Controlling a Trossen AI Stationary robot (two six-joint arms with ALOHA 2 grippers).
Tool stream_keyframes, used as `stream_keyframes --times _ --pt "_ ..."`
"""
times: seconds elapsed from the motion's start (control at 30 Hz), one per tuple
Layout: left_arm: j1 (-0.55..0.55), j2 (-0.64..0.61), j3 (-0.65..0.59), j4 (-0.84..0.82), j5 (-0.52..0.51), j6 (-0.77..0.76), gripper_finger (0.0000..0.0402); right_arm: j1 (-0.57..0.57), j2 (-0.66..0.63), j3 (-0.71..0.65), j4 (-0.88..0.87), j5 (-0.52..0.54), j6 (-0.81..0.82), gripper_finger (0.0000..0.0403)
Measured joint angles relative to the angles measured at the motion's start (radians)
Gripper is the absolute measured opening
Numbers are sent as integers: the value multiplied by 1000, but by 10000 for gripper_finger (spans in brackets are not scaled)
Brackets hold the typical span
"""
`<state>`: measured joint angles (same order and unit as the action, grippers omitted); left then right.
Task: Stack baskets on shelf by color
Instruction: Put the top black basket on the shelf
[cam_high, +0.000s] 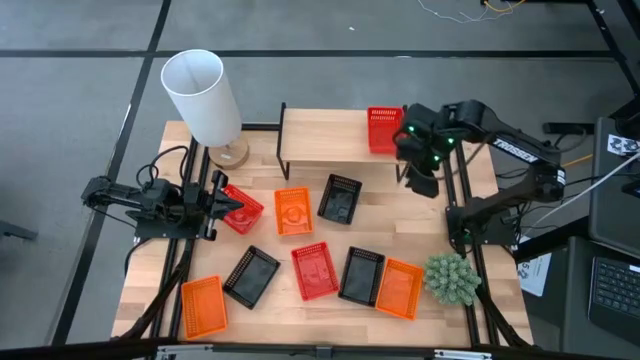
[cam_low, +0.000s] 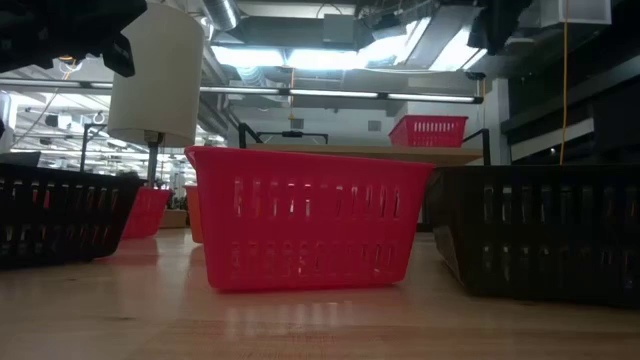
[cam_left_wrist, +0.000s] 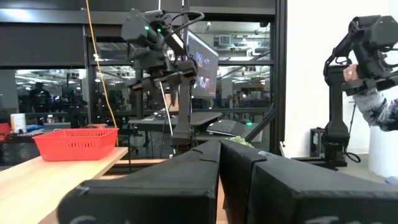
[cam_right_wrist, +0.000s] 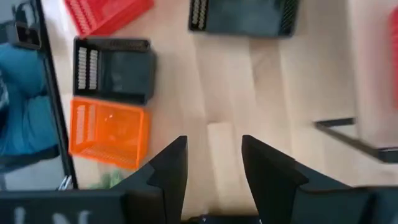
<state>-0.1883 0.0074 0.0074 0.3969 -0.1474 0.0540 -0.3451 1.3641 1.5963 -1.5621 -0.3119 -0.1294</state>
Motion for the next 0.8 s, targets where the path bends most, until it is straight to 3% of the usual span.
stream_keyframes --times 0.2,0.33,0.53,0.8 --pt "-1 0 6 8 19 -77 0 123 -124 -185 9 -8 151 152" --pt "-21 83 96 -105 114 -143 0 217 -221 -351 55 -7 250 152" --pt "-58 397 337 -341 91 -281 0 306 -333 -580 263 -6 493 152" --pt "-110 855 691 -1012 89 -655 0 351 -358 -742 451 -6 568 152"
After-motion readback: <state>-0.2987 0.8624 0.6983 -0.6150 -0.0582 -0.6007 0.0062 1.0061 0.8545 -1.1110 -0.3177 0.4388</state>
